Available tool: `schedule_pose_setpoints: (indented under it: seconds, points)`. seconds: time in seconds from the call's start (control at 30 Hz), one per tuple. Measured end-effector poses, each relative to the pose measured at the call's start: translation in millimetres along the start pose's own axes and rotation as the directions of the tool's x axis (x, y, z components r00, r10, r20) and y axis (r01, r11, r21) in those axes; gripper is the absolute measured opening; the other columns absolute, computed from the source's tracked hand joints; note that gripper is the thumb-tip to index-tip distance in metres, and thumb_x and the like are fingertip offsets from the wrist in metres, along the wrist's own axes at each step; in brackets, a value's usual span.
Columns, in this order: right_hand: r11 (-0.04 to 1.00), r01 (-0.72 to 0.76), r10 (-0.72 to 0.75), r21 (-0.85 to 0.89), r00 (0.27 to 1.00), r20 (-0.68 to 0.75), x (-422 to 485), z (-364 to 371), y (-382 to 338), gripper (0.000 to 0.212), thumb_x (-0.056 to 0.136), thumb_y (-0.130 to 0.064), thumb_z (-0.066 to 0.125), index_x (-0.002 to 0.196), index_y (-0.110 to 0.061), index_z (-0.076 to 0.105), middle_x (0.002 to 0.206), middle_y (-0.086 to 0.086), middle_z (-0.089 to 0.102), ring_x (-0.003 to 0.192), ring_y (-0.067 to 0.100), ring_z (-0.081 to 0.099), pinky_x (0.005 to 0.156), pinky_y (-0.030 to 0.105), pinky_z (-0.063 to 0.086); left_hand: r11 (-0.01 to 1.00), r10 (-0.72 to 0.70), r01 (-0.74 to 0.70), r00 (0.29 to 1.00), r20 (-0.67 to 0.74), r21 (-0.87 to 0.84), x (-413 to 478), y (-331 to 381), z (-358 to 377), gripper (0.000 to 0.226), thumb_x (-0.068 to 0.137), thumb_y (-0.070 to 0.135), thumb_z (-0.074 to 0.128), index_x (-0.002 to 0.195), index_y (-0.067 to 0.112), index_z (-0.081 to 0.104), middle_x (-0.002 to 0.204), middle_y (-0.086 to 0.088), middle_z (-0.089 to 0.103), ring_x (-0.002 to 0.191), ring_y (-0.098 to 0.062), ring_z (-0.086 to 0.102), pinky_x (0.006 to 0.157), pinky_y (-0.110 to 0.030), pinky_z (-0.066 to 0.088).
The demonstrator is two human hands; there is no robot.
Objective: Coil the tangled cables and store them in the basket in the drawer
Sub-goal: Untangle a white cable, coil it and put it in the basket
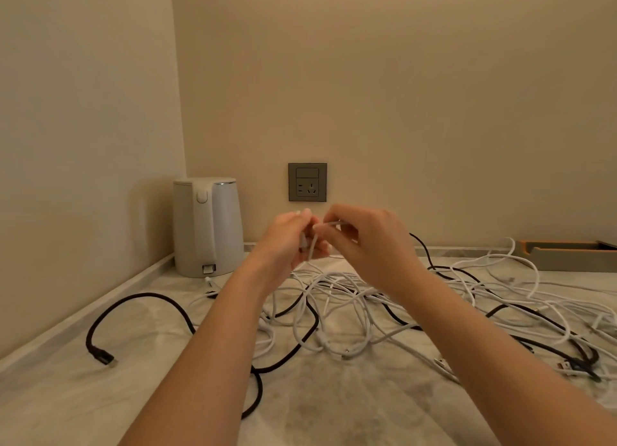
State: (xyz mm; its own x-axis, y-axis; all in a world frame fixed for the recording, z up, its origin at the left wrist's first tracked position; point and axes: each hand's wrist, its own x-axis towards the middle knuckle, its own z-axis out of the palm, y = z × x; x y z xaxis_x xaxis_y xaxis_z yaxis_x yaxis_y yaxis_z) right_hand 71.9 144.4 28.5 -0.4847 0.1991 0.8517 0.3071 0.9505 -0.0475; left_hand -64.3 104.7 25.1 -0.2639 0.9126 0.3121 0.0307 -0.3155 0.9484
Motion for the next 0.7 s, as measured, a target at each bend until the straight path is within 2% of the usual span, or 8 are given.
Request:
schedule_pose_setpoints:
  seconds: [0.07,0.13,0.2,0.3,0.43,0.53,0.6,0.7]
  points:
    - [0.990,-0.093,0.101,0.110,0.992,-0.070,0,-3,9,0.017,0.089,-0.032,0.063,0.076,-0.021,0.061,0.050,-0.016,0.045,0.046,0.001,0.039,0.049,0.021,0.029,1.000,-0.014,0.015,0.988,0.154,-0.003,-5,2,10,0.033,0.104,0.018,0.029,0.099,-0.002,0.054,0.063,-0.003,0.056,0.051,-0.009,0.054,0.051,-0.021,0.048]
    - [0.952,-0.169,0.200,0.255,0.975,-0.100,0,-4,17,0.019,0.086,-0.032,0.066,0.073,-0.020,0.059,0.053,-0.007,0.051,0.049,0.005,0.037,0.051,0.028,0.033,0.996,-0.048,0.067,0.960,0.277,-0.061,-10,4,18,0.033,0.104,0.019,0.026,0.085,0.005,0.049,0.052,0.002,0.047,0.044,-0.007,0.045,0.044,-0.017,0.038]
    - [0.909,-0.220,0.263,0.355,0.962,-0.077,-1,-3,21,0.021,0.086,-0.030,0.066,0.070,-0.019,0.059,0.053,-0.002,0.052,0.051,0.008,0.041,0.053,0.030,0.035,0.974,-0.104,0.169,0.924,0.369,-0.148,-11,4,24,0.046,0.104,0.035,0.022,0.072,0.009,0.043,0.046,0.005,0.036,0.037,-0.005,0.034,0.038,-0.015,0.029]
    - [0.817,-0.288,0.317,0.499,0.948,0.029,-3,-1,22,0.022,0.090,-0.024,0.063,0.069,-0.017,0.061,0.054,-0.007,0.057,0.056,0.009,0.051,0.057,0.031,0.042,0.920,-0.155,0.303,0.865,0.478,-0.250,-10,0,24,0.064,0.097,0.056,0.014,0.062,0.012,0.044,0.042,0.008,0.029,0.032,-0.001,0.027,0.032,-0.014,0.023]
    - [0.728,-0.355,0.371,0.587,0.923,0.099,-4,7,21,0.017,0.091,-0.021,0.059,0.076,-0.012,0.060,0.056,-0.012,0.057,0.056,0.000,0.051,0.057,0.014,0.040,0.877,-0.169,0.376,0.825,0.540,-0.299,-9,-3,19,0.055,0.092,0.051,0.030,0.055,0.014,0.047,0.037,0.010,0.027,0.027,0.001,0.027,0.028,-0.013,0.021]
    - [0.566,-0.481,0.410,0.670,0.869,0.277,-6,9,17,0.032,0.098,-0.019,0.045,0.070,-0.010,0.054,0.041,-0.014,0.050,0.041,-0.004,0.046,0.046,0.008,0.036,0.863,-0.161,0.400,0.796,0.584,-0.308,-9,-4,14,0.046,0.088,0.047,0.038,0.055,0.015,0.045,0.036,0.010,0.028,0.026,0.001,0.027,0.026,-0.012,0.023]
    - [0.500,-0.549,0.405,0.670,0.832,0.380,-8,11,15,0.040,0.100,-0.026,0.039,0.064,-0.012,0.052,0.037,-0.013,0.041,0.037,-0.001,0.037,0.044,0.014,0.030,0.850,-0.147,0.417,0.775,0.615,-0.322,-8,-6,11,0.048,0.091,0.045,0.038,0.054,0.016,0.046,0.036,0.010,0.030,0.026,0.001,0.028,0.026,-0.012,0.023]
    - [0.504,-0.618,0.422,0.603,0.786,0.453,-11,19,25,0.047,0.099,-0.040,0.034,0.063,-0.012,0.045,0.040,-0.014,0.033,0.040,0.005,0.028,0.049,0.026,0.026,0.800,-0.032,0.417,0.747,0.664,-0.431,-5,-8,6,0.044,0.095,0.035,0.040,0.056,0.015,0.048,0.038,0.010,0.037,0.028,0.001,0.032,0.029,-0.012,0.029]
